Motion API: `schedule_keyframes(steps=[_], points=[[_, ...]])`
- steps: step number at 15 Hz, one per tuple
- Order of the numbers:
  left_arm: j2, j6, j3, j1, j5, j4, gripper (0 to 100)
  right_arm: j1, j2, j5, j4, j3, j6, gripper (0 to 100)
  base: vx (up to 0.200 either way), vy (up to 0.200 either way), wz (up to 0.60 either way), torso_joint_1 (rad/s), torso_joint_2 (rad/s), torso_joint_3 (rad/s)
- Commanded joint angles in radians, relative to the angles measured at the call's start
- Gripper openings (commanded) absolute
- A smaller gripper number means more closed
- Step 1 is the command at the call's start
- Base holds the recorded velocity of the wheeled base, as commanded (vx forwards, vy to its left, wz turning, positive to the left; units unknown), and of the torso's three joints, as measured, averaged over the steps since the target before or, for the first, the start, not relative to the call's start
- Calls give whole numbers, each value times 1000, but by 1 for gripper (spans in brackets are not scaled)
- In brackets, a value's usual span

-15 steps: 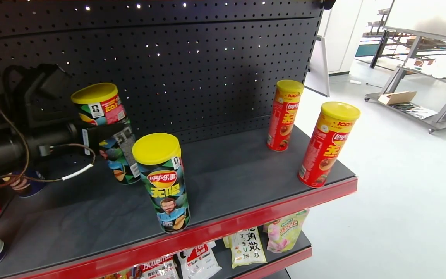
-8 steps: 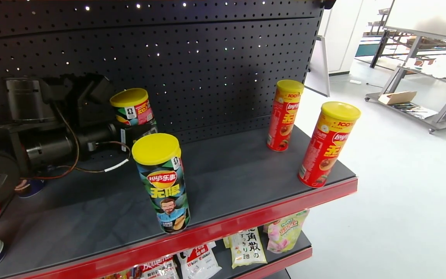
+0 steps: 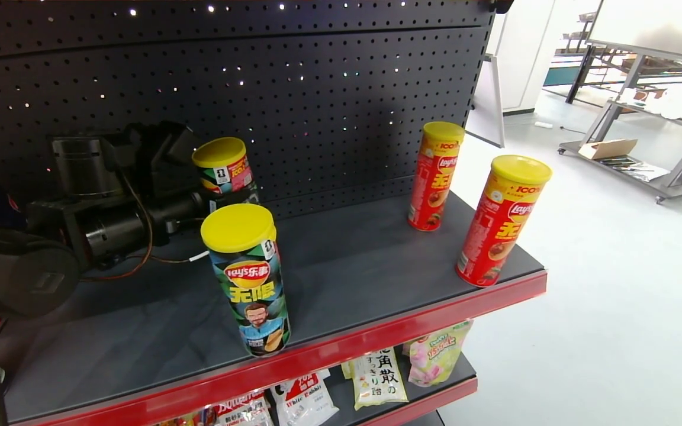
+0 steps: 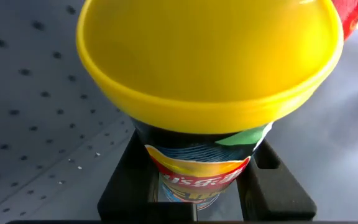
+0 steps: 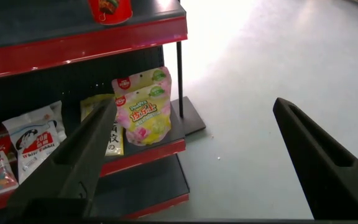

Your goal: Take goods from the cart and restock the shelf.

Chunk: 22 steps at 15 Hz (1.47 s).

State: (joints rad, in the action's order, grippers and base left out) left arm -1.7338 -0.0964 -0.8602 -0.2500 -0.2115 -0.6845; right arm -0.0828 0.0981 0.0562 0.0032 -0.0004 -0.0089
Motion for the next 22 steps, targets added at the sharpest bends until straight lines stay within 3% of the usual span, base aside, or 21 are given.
schedule_keyframes(steps=[1, 8, 22], points=[[-10, 0, 13, -6, 0, 2, 0, -2, 2, 1, 0, -1, 0, 100, 0, 0, 0, 0, 0, 0], [-41, 0, 26, -22, 0, -56, 0, 0, 2, 1, 0, 0, 0, 100, 0, 0, 0, 0, 0, 0], [-43, 0, 66, -28, 11, -50, 0, 0, 2, 1, 0, 0, 0, 100, 0, 0, 0, 0, 0, 0]])
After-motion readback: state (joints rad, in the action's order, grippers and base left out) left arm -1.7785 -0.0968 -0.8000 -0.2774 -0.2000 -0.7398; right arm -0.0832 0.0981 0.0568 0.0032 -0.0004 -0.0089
